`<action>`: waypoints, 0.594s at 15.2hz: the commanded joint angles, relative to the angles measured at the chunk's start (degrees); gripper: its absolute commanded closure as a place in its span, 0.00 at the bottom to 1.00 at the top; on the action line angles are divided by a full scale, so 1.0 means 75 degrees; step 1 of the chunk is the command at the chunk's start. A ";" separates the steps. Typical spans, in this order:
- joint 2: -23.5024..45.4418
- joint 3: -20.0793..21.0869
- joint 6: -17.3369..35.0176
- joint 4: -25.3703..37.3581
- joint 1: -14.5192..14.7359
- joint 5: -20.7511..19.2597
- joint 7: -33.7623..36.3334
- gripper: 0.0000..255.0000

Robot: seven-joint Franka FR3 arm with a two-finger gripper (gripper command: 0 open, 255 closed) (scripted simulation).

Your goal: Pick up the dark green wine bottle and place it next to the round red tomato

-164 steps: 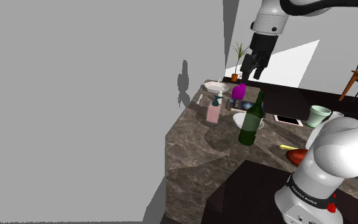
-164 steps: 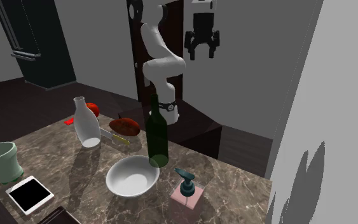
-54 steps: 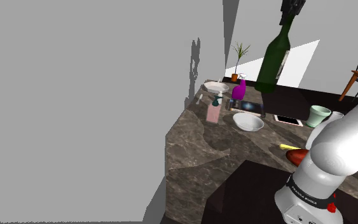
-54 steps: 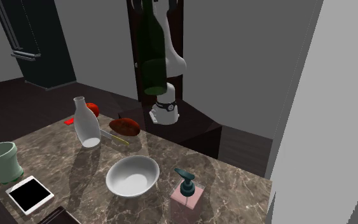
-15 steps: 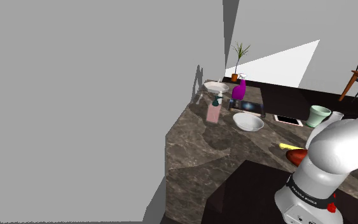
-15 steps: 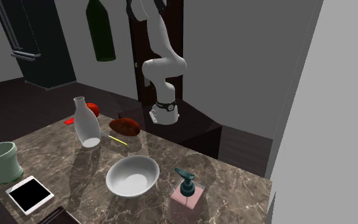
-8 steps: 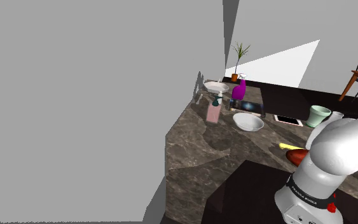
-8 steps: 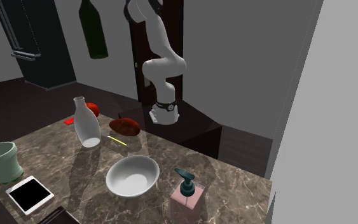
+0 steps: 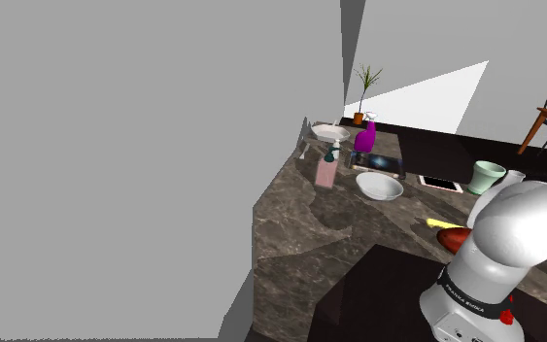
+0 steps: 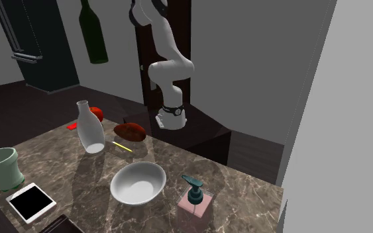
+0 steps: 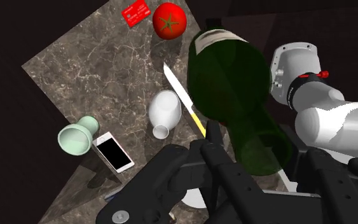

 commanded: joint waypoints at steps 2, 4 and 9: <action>-0.0508 0.0490 0.0322 -0.0959 -0.0457 0.0076 0.0423 1.00; -0.0806 0.0685 0.0512 -0.1495 -0.0659 0.0099 0.0633 1.00; -0.1461 0.0987 0.0944 -0.2662 -0.1040 0.0121 0.1042 1.00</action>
